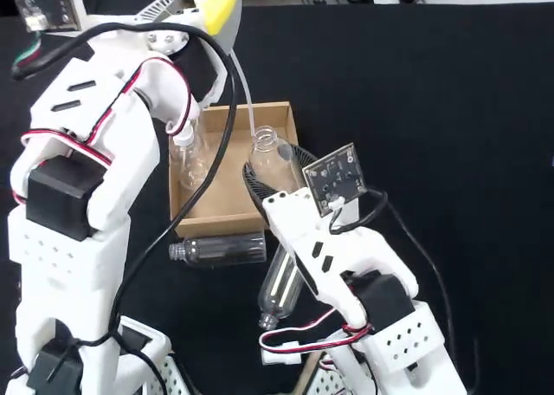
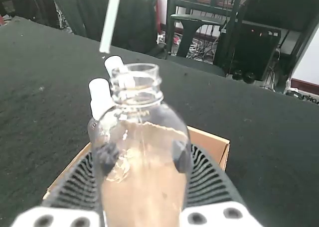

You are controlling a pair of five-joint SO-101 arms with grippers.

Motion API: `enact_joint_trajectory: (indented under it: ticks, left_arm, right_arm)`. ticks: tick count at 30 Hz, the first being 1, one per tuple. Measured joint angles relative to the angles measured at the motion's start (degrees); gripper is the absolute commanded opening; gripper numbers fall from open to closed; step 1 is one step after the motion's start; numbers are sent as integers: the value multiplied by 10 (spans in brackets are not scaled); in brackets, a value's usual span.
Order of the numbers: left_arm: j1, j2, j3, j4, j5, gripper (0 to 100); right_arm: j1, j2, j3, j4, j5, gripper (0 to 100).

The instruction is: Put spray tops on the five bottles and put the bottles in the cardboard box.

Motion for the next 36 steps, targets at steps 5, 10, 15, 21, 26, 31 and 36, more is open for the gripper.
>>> enact_joint_trajectory:
  ticks: [5, 10, 15, 21, 26, 31, 36]
  left_arm:
    - [3, 0, 0, 0, 1, 30]
    - [6, 0, 0, -2, 1, 30]
    - [29, 12, 0, -2, 2, 30]
    - [30, 40, 1, -2, 4, 30]
    - [30, 40, 1, -2, 4, 30]
    - [29, 40, 1, -3, 4, 30]
    - [30, 40, 1, -3, 4, 30]
  right_arm:
    - [0, 0, 0, 0, 0, 11]
    - [0, 0, 0, 0, 0, 11]
    - [0, 0, 0, 0, 0, 11]
    - [0, 0, 0, 0, 0, 11]
    - [0, 0, 0, 0, 0, 11]
    - [0, 0, 0, 0, 0, 11]
    - [0, 0, 0, 0, 0, 11]
